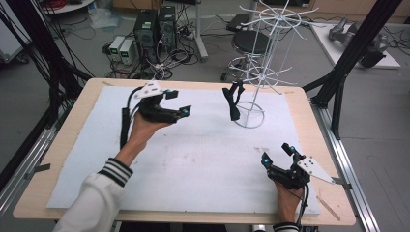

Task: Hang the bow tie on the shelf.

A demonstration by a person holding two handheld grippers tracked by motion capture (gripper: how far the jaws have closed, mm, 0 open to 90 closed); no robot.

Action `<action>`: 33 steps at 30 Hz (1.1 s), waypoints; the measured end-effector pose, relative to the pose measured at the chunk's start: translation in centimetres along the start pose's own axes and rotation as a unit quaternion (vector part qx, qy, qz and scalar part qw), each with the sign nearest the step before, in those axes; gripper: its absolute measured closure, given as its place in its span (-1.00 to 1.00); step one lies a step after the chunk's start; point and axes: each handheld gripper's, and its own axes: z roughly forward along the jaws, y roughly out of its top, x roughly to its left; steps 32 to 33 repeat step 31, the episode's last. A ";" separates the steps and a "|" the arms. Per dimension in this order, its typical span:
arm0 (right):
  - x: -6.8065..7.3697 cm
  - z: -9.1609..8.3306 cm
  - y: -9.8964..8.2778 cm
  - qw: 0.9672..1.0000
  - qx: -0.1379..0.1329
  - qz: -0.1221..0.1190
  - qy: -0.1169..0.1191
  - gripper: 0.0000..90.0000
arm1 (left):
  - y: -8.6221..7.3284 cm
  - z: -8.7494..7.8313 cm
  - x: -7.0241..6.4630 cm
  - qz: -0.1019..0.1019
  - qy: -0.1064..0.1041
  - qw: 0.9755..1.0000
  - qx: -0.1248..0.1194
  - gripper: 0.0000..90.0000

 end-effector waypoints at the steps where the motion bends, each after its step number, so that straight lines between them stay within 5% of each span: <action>1: 0.1 0.0 0.0 1.000 -0.001 -0.002 0.000 -0.78 | -0.7 -1.4 0.1 0.002 0.006 1.000 -0.003 -0.56; 6: 0.2 0.1 0.0 1.000 0.001 -0.011 -0.002 -0.78 | -4.0 -6.3 0.3 0.023 0.033 0.999 -0.021 -0.63; 12: 0.2 0.1 0.0 1.000 0.004 -0.008 -0.005 -0.78 | -9.1 -11.4 0.4 -0.003 0.076 0.996 -0.054 -0.64; 16: 0.2 0.1 0.0 1.000 0.003 -0.012 -0.004 -0.78 | -12.1 -13.8 0.3 -0.019 0.114 0.990 -0.076 -0.64; 23: 0.3 0.1 0.0 1.000 0.002 -0.015 -0.006 -0.78 | -15.0 -15.5 -0.1 -0.020 0.147 0.983 -0.107 -0.65; 28: 0.3 0.1 0.0 1.000 0.002 -0.018 -0.007 -0.78 | -15.3 -15.7 -0.1 -0.028 0.163 0.979 -0.123 -0.70; 33: 0.4 0.1 0.0 1.000 0.004 -0.017 -0.007 -0.78 | -15.2 -15.6 -0.4 -0.015 0.169 0.979 -0.118 -0.70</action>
